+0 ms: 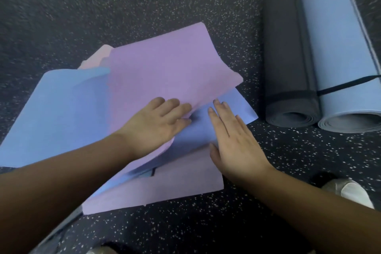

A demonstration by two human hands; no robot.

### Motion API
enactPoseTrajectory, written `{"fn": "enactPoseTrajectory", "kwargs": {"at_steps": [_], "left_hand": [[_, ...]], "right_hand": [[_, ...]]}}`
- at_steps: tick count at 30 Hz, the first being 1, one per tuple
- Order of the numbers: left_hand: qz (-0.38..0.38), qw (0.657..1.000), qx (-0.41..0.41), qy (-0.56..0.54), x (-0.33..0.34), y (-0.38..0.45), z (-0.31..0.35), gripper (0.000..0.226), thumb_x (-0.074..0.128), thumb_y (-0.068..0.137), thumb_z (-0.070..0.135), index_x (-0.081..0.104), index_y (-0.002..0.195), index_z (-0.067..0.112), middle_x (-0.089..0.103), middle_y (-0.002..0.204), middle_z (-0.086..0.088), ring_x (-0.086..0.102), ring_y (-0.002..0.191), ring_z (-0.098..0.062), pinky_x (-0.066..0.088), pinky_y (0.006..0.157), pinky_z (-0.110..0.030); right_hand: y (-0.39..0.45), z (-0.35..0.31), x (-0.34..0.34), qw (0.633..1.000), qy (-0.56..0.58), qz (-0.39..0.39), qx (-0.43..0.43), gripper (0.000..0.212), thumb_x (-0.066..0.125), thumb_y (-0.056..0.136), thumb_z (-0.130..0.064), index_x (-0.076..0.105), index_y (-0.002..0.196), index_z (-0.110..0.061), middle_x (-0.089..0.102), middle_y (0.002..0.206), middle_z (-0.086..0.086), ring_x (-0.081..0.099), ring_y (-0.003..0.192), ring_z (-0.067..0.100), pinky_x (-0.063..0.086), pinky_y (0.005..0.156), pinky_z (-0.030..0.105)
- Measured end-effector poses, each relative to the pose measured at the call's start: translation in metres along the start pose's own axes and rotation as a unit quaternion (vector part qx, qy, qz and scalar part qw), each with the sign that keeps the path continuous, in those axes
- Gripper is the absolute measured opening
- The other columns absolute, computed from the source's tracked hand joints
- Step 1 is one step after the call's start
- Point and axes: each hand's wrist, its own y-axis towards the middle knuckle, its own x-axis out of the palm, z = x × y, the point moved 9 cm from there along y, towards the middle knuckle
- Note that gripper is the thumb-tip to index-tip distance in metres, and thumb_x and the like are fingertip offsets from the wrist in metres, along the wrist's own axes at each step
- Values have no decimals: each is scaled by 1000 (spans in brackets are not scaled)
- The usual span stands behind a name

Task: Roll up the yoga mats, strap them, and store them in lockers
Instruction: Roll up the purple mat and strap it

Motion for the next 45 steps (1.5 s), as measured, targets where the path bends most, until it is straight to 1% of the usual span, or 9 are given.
{"fn": "enactPoseTrajectory", "kwargs": {"at_steps": [5,8,13,18,23,27,33,39,45], "left_hand": [[120,992,-4,40,-40,11,-12,38,25,104,9,61,118,8,33,150,-10,32,137,-33,30,105,-49],[133,990,-6,37,-48,21,-21,32,27,104,11,57,110,8,53,139,-8,33,139,-28,26,108,-48],[101,994,-20,38,-45,25,-29,18,48,81,8,64,73,11,64,84,-6,53,118,-29,39,80,-41],[119,990,-76,-7,-52,14,-43,21,44,75,14,65,74,8,66,74,-5,68,89,-33,50,56,-32],[212,969,-124,-32,-73,-3,-56,10,40,84,9,46,90,15,73,103,-2,65,104,-38,53,50,-37],[262,950,-162,-56,-83,-15,-72,10,44,87,5,40,90,14,68,117,-9,56,115,-48,54,55,-44],[276,923,-249,-93,-71,-43,-82,5,47,96,11,44,92,12,59,130,-15,43,126,-53,55,69,-48],[211,913,-313,-152,-32,-62,-62,12,37,96,22,45,99,14,52,138,-16,42,126,-54,53,76,-46],[131,923,-314,-180,17,-77,-29,23,48,90,20,47,112,15,61,129,-13,58,111,-47,56,68,-46]], "right_hand": [[-5,-7,11,998,24,-62,-2,66,40,80,-40,50,132,0,53,137,17,58,119,30,54,85,41],[-11,-20,17,995,54,-82,-3,58,40,78,-49,57,117,-10,65,120,7,71,85,19,55,55,26],[-12,-53,18,988,83,-95,-93,26,40,80,-41,47,103,-29,63,120,2,59,48,15,35,35,19],[-9,-61,34,987,49,-131,-81,59,36,80,-46,52,133,-26,61,129,3,55,44,5,26,39,14],[1,-74,49,966,78,-247,10,72,26,98,-47,-13,151,-19,1,161,7,60,105,28,46,81,33],[28,-60,30,969,133,-189,87,65,40,99,-31,3,152,-22,-30,154,-4,50,121,25,41,79,30],[47,-38,3,999,-10,15,42,38,72,77,-20,63,105,5,11,157,8,12,143,35,33,102,64],[48,-26,-8,994,-105,31,6,22,70,73,-20,65,85,-3,16,157,6,5,145,30,11,109,64],[17,-28,15,988,-149,-7,-50,14,68,71,-18,65,68,-5,27,155,10,28,141,31,15,106,62]]}}
